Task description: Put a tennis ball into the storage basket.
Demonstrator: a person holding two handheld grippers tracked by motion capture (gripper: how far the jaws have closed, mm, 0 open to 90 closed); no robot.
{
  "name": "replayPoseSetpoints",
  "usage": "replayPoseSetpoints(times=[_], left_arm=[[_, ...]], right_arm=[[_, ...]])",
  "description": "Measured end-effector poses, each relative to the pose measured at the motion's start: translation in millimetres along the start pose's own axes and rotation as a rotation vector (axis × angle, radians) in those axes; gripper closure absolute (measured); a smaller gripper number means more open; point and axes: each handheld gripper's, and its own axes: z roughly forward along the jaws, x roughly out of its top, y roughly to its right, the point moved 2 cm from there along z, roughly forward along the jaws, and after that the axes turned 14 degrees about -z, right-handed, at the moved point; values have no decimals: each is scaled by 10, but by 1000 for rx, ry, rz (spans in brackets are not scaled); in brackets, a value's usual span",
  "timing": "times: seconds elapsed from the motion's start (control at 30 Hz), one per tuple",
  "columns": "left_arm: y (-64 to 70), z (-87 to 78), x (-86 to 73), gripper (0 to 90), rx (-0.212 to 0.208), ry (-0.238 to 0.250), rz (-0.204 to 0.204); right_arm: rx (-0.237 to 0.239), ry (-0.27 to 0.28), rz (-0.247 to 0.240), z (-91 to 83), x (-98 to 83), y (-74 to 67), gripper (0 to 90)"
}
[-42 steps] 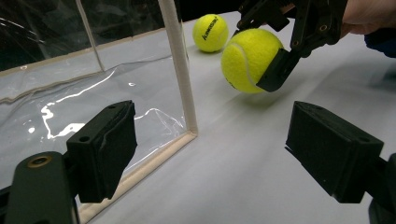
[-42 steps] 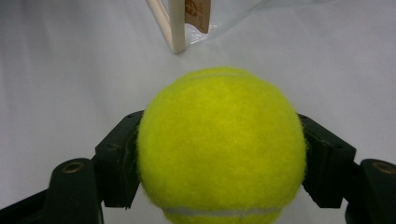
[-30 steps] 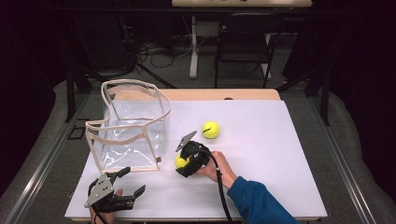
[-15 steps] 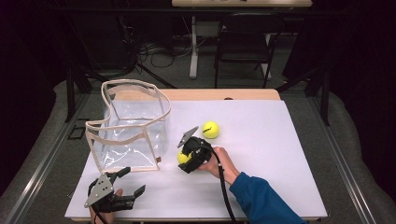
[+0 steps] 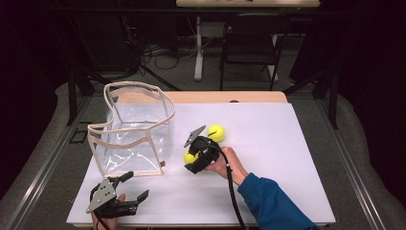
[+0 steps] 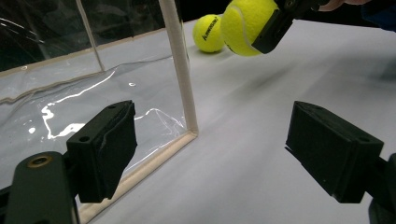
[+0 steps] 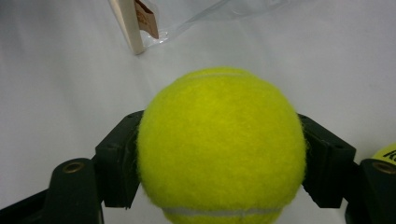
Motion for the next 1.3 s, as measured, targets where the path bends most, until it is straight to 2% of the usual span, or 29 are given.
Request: replayPoseSetpoints(times=[0.13, 0.77, 1.3], left_arm=[[0, -3, 0, 158, -1, 1, 2], [-9, -20, -2, 158, -1, 3, 3], [5, -6, 2, 158, 1, 2, 4]], right_arm=[[1, 4, 12, -24, -17, 14, 260], [-23, 12, -3, -122, 11, 89, 261], [-38, 23, 12, -198, -21, 156, 261]])
